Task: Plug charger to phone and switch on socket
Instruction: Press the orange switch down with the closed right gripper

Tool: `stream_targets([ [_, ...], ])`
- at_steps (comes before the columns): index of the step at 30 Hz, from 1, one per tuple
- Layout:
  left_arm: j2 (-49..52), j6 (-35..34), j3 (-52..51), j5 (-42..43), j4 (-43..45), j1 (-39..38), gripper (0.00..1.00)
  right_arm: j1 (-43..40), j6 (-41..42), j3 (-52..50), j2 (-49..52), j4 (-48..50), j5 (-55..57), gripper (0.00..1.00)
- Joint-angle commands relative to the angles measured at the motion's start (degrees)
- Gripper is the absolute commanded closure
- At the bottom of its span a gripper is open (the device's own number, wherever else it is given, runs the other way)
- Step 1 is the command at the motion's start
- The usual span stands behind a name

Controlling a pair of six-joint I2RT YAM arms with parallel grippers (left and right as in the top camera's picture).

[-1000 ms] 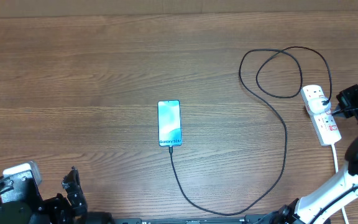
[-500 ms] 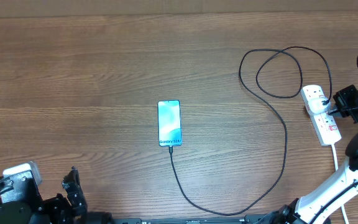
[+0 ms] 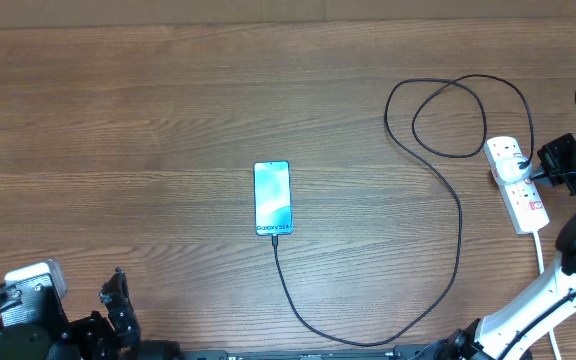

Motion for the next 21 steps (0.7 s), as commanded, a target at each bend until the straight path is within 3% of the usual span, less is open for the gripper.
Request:
stream_targets([
  [1, -0.7, -0.55, 0.17, -0.79, 0.11, 0.44, 0.0, 1.92, -0.61, 0.35, 0.33, 0.83, -0.04, 0.96],
  [21, -0.7, -0.55, 0.17, -0.76, 0.11, 0.44, 0.0, 3.21, 1.84, -0.31, 0.48, -0.35, 3.52, 0.96],
])
